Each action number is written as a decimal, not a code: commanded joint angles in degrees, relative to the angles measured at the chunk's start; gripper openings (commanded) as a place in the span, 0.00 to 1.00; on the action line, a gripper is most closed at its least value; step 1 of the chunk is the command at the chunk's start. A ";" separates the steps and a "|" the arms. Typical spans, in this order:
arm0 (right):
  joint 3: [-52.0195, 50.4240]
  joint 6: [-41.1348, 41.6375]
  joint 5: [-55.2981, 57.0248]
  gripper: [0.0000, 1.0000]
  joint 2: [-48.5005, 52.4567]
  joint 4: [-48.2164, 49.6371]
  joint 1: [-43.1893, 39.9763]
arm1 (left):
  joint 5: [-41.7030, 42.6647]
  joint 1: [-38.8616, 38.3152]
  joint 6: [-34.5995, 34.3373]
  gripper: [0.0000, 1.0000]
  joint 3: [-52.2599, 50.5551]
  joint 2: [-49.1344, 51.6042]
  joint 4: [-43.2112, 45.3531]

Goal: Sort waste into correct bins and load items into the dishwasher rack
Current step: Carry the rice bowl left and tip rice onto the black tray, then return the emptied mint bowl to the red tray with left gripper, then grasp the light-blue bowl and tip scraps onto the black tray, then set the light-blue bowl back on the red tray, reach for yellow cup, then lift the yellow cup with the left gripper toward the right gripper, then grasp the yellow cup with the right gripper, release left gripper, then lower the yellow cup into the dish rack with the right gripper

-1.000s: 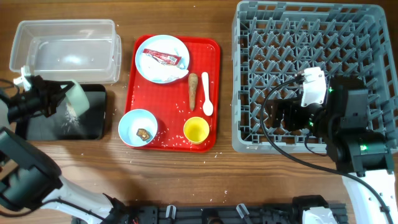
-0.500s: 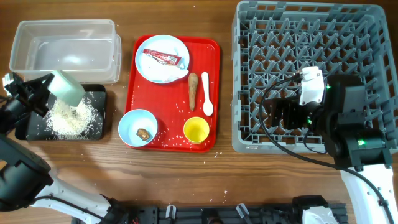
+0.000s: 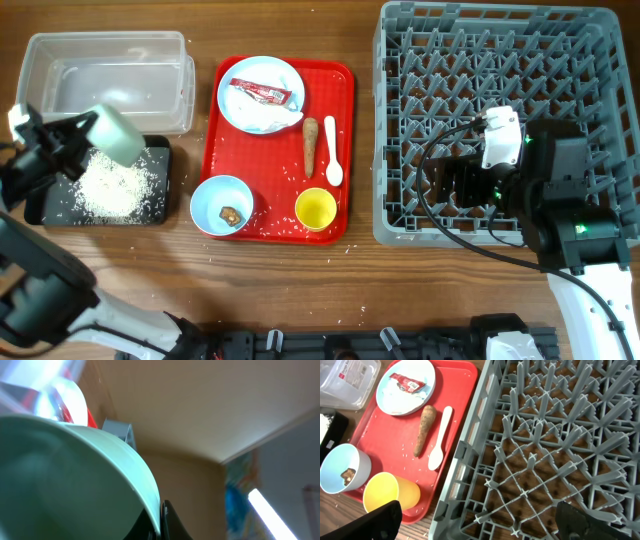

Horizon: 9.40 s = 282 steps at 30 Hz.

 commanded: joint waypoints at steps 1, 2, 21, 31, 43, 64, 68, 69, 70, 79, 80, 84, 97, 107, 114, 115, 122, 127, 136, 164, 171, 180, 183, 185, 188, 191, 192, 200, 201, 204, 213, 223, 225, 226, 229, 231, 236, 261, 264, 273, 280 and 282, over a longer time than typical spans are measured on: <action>0.74 0.46 0.50 1.00 0.24 0.42 -0.09 | -9.01 -10.73 -0.09 0.04 0.39 -11.41 3.41; 0.74 0.39 0.48 1.00 0.24 0.81 -0.09 | -17.07 -17.62 -5.92 0.04 0.39 -14.60 7.98; 0.74 1.49 0.48 1.00 0.24 0.55 -0.09 | -100.39 -73.05 -19.82 0.54 2.23 2.64 20.35; 0.74 0.15 0.70 1.00 0.24 -1.53 -0.09 | -90.82 -66.38 -27.47 0.55 -2.64 -8.48 -5.31; 0.74 0.13 0.70 0.99 0.22 -1.77 -0.09 | -89.85 -66.38 -25.97 0.06 -23.17 -8.48 19.93; 0.74 1.51 0.48 1.00 0.24 -1.36 -0.09 | -31.23 -13.09 8.13 0.04 -3.54 -8.59 2.93; 0.74 1.55 0.46 0.99 0.24 -1.38 -0.09 | -11.06 -4.70 10.27 0.04 -3.54 4.76 2.05; 0.74 1.55 0.48 1.00 0.22 -1.40 -0.09 | -7.43 -3.39 10.01 0.04 -3.54 7.10 0.68; 0.74 1.55 0.46 0.99 0.24 -1.38 -0.09 | -5.35 -2.12 10.03 0.04 -3.54 8.96 -1.64; 0.74 2.01 0.46 1.00 0.24 -1.40 -0.09 | 1.53 1.44 5.31 0.04 -3.52 9.42 -4.76; 0.74 1.97 0.46 0.99 0.24 -1.40 -0.09 | 2.14 1.44 5.25 0.04 -3.52 9.42 -4.79; 0.74 1.99 0.46 0.99 0.24 -1.40 -0.09 | 2.62 1.44 0.50 0.04 -3.52 9.42 -4.74; 0.74 3.04 0.46 0.99 0.24 -2.10 -0.09 | -0.02 1.44 -2.21 0.04 -3.52 9.31 4.33; 0.74 3.02 0.46 1.00 0.24 -2.19 -0.09 | -36.46 -13.84 -4.00 0.04 -2.14 -22.38 3.89; 0.74 3.21 0.44 0.99 0.22 -1.27 -0.09 | -70.86 -43.76 -16.98 0.04 -4.24 -26.86 4.37; 0.74 3.21 0.44 0.99 0.22 -1.25 -0.09 | -70.88 -45.53 -17.00 0.04 -4.24 -26.53 4.83; 0.74 3.19 0.46 1.00 0.24 -1.81 -0.09 | -78.16 -51.25 -18.97 0.04 -6.78 -25.31 0.66; 0.74 3.17 0.48 1.00 0.24 -1.77 -0.09 | -78.58 -54.01 -21.49 0.04 -15.26 -25.27 3.69; 0.74 3.15 0.48 1.00 0.24 -1.25 -0.09 | -78.64 -64.11 -24.96 0.04 -17.99 -25.16 6.80; 0.74 3.17 0.48 1.00 0.42 0.15 -0.09 | -70.05 -68.13 -11.06 0.59 -24.96 -25.16 28.74; 0.74 3.19 0.44 1.00 5.11 0.15 -0.09 | -70.12 -73.44 -5.99 0.54 -25.07 -21.05 28.39; 0.74 2.91 -5.88 1.00 6.86 1.25 -0.09 | -71.56 -73.35 -11.91 0.04 -24.85 -17.40 29.38; 0.74 3.19 -12.35 1.00 6.86 4.20 -0.09 | -64.81 -70.60 -15.93 0.04 -23.12 -18.88 29.40; 0.74 3.50 -17.22 1.00 6.86 7.08 -0.09 | -55.30 -67.19 -15.93 0.04 -20.59 -20.44 29.40; 0.74 8.00 -21.49 1.00 6.88 12.35 -0.04 | -36.79 -61.13 -18.45 0.04 -18.49 -21.00 31.30; 0.74 7.45 -26.14 1.00 7.19 15.39 0.02 | -23.76 -57.51 -18.69 0.04 -18.49 -21.00 34.53; 0.74 7.48 -28.74 1.00 7.67 16.92 0.02 | -18.69 -56.37 -19.52 0.04 -18.49 -21.00 36.24; 0.74 3.39 -52.98 1.00 14.75 29.70 0.07 | -7.15 -55.67 -30.60 0.04 -18.49 -21.00 46.75; 0.74 2.80 -55.39 1.00 15.43 30.53 0.26 | -7.13 -55.65 -32.46 0.04 -18.49 -21.00 47.60; 0.74 2.73 -55.65 1.00 16.81 32.48 1.68 | -7.04 -55.65 -37.00 0.04 -18.49 -21.00 49.16; 0.74 3.23 -54.75 1.00 19.63 39.43 7.34 | -5.75 -55.65 -44.85 0.04 -18.49 -21.00 50.18; 0.74 6.23 -52.22 0.77 20.04 43.95 9.79 | -3.89 -55.67 -53.00 0.04 -18.49 -21.00 55.10; 0.74 6.19 -52.17 0.72 20.04 44.33 9.90 | -3.89 -55.67 -52.98 0.04 -18.49 -21.00 55.10; 0.74 6.19 -52.17 0.68 20.06 44.44 9.90 | -3.89 -55.67 -52.98 0.04 -18.49 -21.00 55.10; 0.74 6.19 -52.17 0.53 20.04 44.96 9.90 | -3.89 -55.67 -52.96 0.04 -18.49 -21.00 55.10; 0.74 6.19 -52.17 0.49 20.04 45.29 9.90 | -3.89 -55.67 -52.96 0.12 -18.49 -21.00 55.10; 0.74 6.21 -51.47 0.45 20.02 45.72 9.79 | -3.89 -55.67 -52.98 0.23 -18.49 -21.00 55.08; 19.28 16.68 11.32 0.46 11.52 -25.11 2.10 | -55.06 -55.67 -30.69 0.30 -18.49 -21.00 48.24; 19.26 18.51 12.00 0.46 14.86 -29.11 4.94 | -61.53 -55.67 -28.44 0.31 -18.49 -21.00 44.87; 18.43 20.13 13.27 0.47 31.04 -30.80 6.43 | -69.35 -55.67 -25.64 0.35 -18.49 -21.00 40.98; 16.63 20.11 13.22 0.64 33.62 -28.52 6.40 | -69.37 -55.67 -25.64 0.35 -18.49 -21.00 40.98; 16.63 20.09 13.22 0.77 33.62 -28.48 6.40 | -69.37 -55.67 -25.64 0.35 -18.49 -21.00 40.98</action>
